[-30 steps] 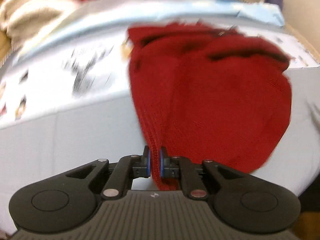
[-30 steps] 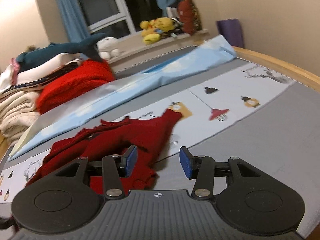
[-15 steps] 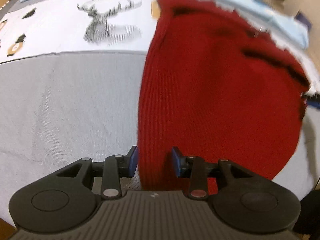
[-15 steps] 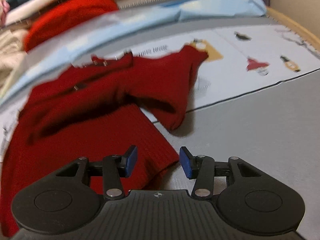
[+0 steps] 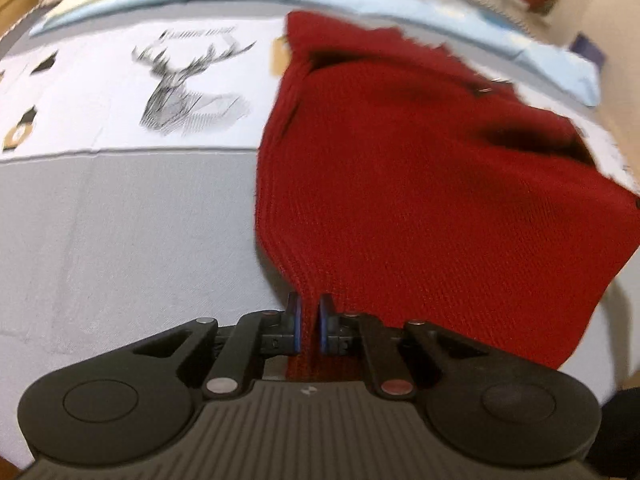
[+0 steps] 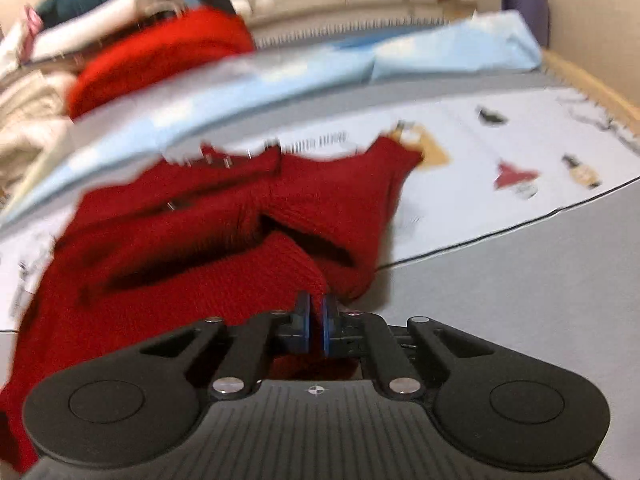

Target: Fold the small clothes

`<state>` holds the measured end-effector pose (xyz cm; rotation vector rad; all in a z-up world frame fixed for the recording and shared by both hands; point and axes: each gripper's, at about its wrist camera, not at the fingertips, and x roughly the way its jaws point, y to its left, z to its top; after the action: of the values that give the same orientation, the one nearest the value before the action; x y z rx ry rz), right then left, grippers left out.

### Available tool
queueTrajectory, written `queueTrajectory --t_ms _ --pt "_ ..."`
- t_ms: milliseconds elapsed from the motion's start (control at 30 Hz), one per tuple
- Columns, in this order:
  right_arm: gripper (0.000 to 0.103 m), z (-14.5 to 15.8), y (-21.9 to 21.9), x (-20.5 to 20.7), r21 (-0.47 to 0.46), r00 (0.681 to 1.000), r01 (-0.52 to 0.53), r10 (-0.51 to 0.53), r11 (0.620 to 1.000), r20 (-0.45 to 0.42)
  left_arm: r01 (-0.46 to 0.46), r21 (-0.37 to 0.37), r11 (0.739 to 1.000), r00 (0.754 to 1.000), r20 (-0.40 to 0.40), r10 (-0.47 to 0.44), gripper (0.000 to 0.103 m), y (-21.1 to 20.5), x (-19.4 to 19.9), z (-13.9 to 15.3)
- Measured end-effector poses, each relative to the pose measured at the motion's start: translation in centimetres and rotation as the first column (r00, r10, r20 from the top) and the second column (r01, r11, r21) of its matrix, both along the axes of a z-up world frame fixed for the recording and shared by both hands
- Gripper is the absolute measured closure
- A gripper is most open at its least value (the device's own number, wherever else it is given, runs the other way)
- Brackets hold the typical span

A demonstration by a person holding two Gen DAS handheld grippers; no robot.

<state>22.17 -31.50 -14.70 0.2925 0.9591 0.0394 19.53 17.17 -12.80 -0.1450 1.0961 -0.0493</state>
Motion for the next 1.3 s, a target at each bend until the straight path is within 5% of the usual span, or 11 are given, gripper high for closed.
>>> queueTrajectory --t_ms 233,300,400,500,600,633,767,833,933,1133,1300 --pt "0.098 2.8 -4.4 -8.7 -0.015 0.995 -0.007 0.005 1.000 -0.098 0.114 0.098 0.989 0.992 -0.060 -0.108 0.096 -1.6 -3.7 0.7" --pt "0.098 1.6 -4.6 -10.2 -0.036 0.981 -0.052 0.044 0.998 -0.188 0.156 0.106 0.982 0.983 -0.117 -0.143 0.096 -1.6 -4.6 0.2" --pt "0.097 -1.9 -4.0 -11.1 -0.033 0.916 -0.180 0.155 0.983 -0.369 0.205 0.144 0.968 0.964 -0.200 -0.174 0.095 -2.0 -5.0 -1.1" --pt "0.093 -3.1 -3.8 -10.7 -0.059 0.909 -0.189 0.152 0.980 -0.389 0.192 0.183 0.964 0.974 -0.158 -0.163 0.092 -2.5 -4.7 -0.6" --pt "0.057 -3.2 -3.8 -9.4 -0.093 0.936 -0.132 0.093 0.987 -0.339 0.130 0.090 0.987 0.988 -0.098 -0.121 0.088 -2.3 -4.0 0.4" --pt "0.053 -3.5 -3.8 -9.0 -0.074 0.938 -0.120 0.088 0.990 -0.336 0.118 0.075 0.990 0.989 -0.096 -0.110 0.088 -2.4 -3.8 0.3" --pt "0.055 -6.1 -2.6 -8.0 -0.066 0.912 -0.145 0.108 0.987 -0.396 0.110 0.102 0.989 0.989 -0.107 -0.099 0.088 -4.0 -2.6 0.2" --pt "0.079 -7.1 -1.8 -7.6 -0.064 0.888 -0.196 0.150 0.979 -0.435 0.095 0.083 0.992 0.994 -0.066 -0.089 0.088 -4.6 -1.7 0.9" --pt "0.096 -6.3 -1.0 -7.8 -0.096 0.887 -0.251 0.189 0.963 -0.421 0.036 0.053 0.998 0.999 0.015 -0.037 0.088 -5.8 -0.5 2.4" --pt "0.096 -5.1 -1.6 -8.7 -0.053 0.885 -0.257 0.213 0.965 -0.415 -0.032 0.073 0.997 0.984 0.178 0.018 0.088 -9.4 3.2 4.4" --pt "0.090 -0.2 -3.4 -7.8 -0.033 0.977 -0.081 0.073 0.996 -0.199 -0.021 0.051 0.998 0.951 0.308 0.004 0.088 -12.6 5.0 6.3"
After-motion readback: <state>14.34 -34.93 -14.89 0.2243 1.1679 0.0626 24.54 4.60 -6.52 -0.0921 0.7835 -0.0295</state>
